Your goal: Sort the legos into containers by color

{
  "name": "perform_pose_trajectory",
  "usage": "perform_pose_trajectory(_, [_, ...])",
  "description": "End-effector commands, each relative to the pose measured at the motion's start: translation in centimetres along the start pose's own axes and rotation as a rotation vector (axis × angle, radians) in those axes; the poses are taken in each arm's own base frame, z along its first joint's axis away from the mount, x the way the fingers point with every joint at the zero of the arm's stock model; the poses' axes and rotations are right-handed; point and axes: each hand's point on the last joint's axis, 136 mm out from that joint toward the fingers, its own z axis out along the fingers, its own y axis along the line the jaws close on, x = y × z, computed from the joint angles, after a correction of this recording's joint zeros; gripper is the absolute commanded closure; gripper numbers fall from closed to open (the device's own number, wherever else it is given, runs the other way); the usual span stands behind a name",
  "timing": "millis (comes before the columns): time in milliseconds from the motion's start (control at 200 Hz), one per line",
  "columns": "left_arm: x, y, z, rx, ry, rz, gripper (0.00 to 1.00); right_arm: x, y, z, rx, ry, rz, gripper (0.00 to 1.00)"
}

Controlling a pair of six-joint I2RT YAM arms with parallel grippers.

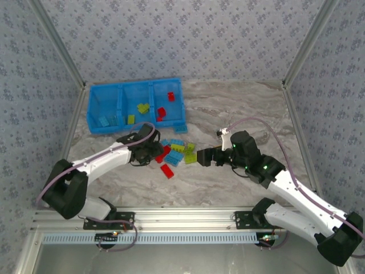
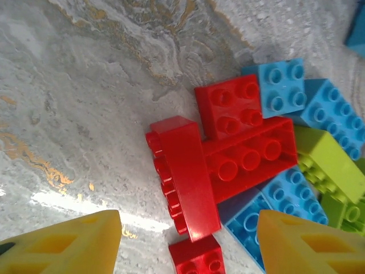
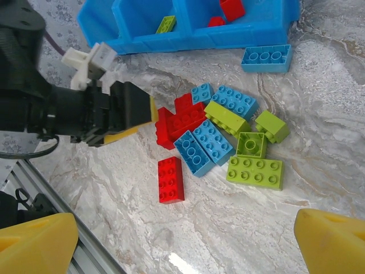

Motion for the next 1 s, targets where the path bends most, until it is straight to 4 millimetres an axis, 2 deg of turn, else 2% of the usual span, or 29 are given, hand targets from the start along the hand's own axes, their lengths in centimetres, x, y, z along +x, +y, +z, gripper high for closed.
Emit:
perform_pose_trajectory(0, [-0.5, -0.8, 0.3, 0.002, -0.012, -0.038, 0.38, 0.1, 0.1, -0.2, -0.006, 0.006, 0.024, 0.00])
perform_pose_trajectory(160, [0.4, 0.5, 1.8, -0.060, 0.027, -0.015, 0.39, 0.5, 0.1, 0.0, -0.015, 0.016, 0.047, 0.00])
perform_pose_trajectory(265, [1.0, 0.8, 2.2, -0.059, 0.054, -0.006, 0.47, 0.6, 0.3, 0.1, -0.023, 0.022, 0.049, 0.00])
perform_pose_trajectory(560, [1.5, 2.3, 1.1, -0.057, 0.039, 0.010, 0.65, 0.6, 0.6, 0.5, -0.041, 0.021, 0.062, 0.00])
perform_pose_trajectory(765, [2.2, 3.9, 1.2, -0.118, 0.067, 0.031, 0.68, 1.3, 2.2, 1.5, -0.103, 0.083, 0.027, 0.00])
perform_pose_trajectory(994, [1.4, 3.2, 0.8, -0.107, 0.036, 0.048, 0.80, 2.1, 3.6, 2.9, -0.131, 0.160, -0.002, 0.00])
